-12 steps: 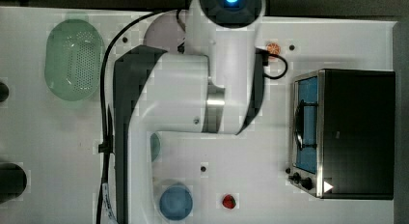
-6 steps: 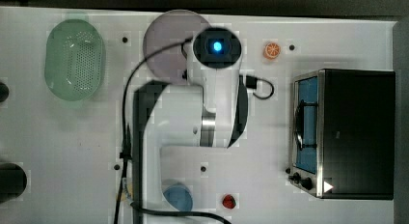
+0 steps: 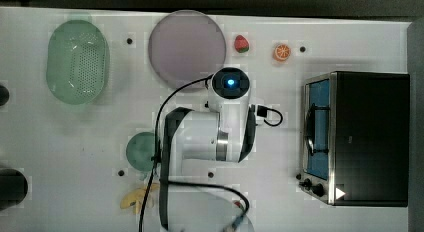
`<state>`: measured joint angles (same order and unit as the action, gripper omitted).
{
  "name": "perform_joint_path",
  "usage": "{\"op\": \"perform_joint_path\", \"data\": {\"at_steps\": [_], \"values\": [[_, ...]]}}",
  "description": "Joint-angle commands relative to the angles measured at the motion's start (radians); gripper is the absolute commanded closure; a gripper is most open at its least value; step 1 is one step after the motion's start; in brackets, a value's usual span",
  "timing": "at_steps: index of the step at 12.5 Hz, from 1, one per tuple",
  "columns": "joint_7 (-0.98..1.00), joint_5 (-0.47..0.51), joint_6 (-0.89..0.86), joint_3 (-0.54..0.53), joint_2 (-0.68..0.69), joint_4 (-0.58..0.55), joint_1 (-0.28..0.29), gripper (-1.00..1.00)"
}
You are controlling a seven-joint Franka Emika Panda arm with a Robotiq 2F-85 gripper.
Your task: Pick Ketchup from oven and place it on table.
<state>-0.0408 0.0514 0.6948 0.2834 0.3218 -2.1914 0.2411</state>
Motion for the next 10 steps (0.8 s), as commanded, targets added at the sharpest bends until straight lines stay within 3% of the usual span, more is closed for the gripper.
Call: {"op": "perform_joint_path", "data": {"at_steps": [1,2,5,8,10], "values": [[-0.004,0.02,0.073,-0.006,0.019,-0.001,0.004,-0.27],[-0.004,0.02,0.084,-0.006,0.043,-0.004,0.004,-0.34],[-0.004,0.022,0.157,-0.007,0.072,-0.011,0.005,-1.0],[-0.021,0.021,0.142,-0.007,-0.032,0.006,0.009,-1.0],[-0.024,0.021,0.02,-0.007,-0.153,0.045,0.01,-1.0]]}}
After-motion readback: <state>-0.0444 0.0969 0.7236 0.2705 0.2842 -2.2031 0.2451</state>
